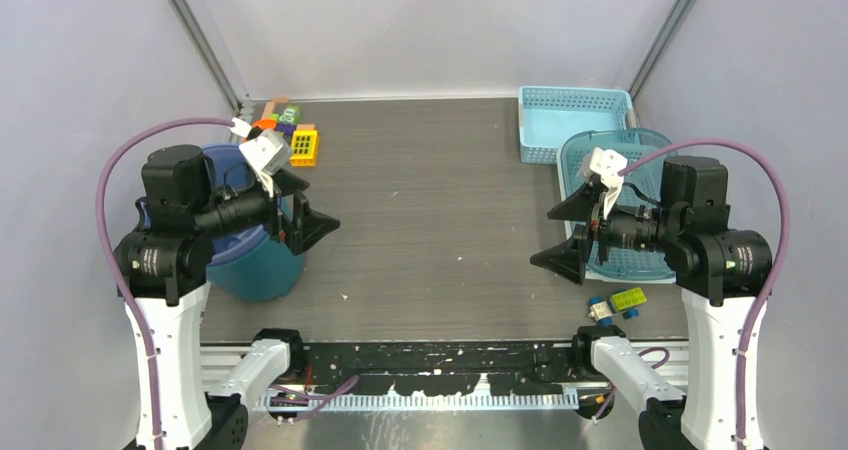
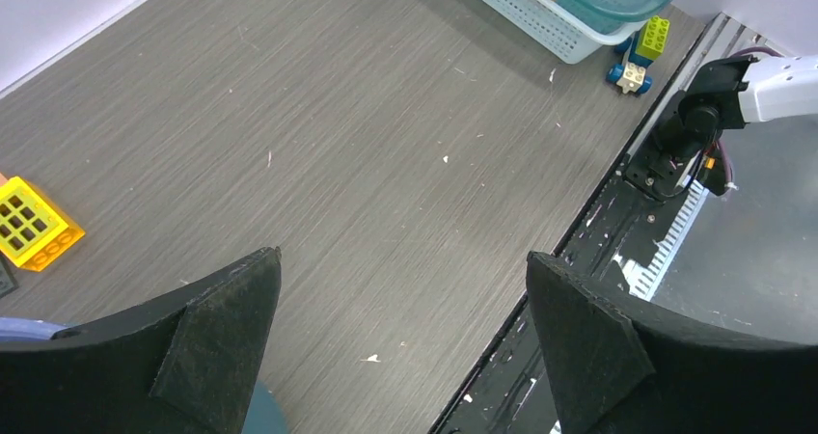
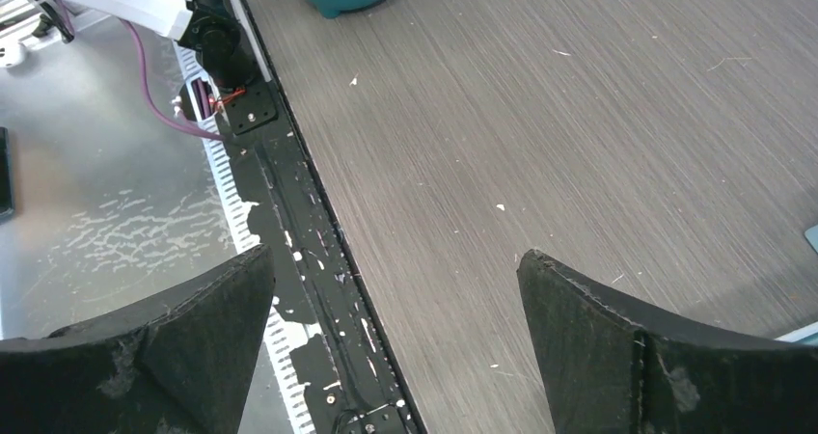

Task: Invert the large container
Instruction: Pick up the container from the container.

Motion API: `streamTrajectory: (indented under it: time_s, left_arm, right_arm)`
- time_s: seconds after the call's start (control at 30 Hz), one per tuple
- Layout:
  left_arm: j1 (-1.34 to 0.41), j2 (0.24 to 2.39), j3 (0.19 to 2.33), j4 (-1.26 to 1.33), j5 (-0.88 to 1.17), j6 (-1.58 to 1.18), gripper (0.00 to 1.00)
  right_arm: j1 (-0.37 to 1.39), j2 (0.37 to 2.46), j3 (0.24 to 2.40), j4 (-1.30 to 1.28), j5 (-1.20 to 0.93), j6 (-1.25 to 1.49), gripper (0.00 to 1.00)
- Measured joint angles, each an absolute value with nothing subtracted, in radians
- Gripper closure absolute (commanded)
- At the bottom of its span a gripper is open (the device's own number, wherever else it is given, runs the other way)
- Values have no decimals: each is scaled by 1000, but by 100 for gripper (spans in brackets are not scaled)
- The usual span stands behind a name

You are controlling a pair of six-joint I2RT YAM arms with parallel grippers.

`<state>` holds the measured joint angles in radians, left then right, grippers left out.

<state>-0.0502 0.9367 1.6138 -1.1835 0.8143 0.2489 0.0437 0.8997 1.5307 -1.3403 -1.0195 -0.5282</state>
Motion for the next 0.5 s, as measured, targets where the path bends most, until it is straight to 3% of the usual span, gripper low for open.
streamTrajectory:
  time_s: [0.5]
  left_arm:
    - [-45, 950, 1613, -1179, 793, 250, 0]
  right_arm:
    - [44, 904, 1486, -1330, -1018, -539, 0]
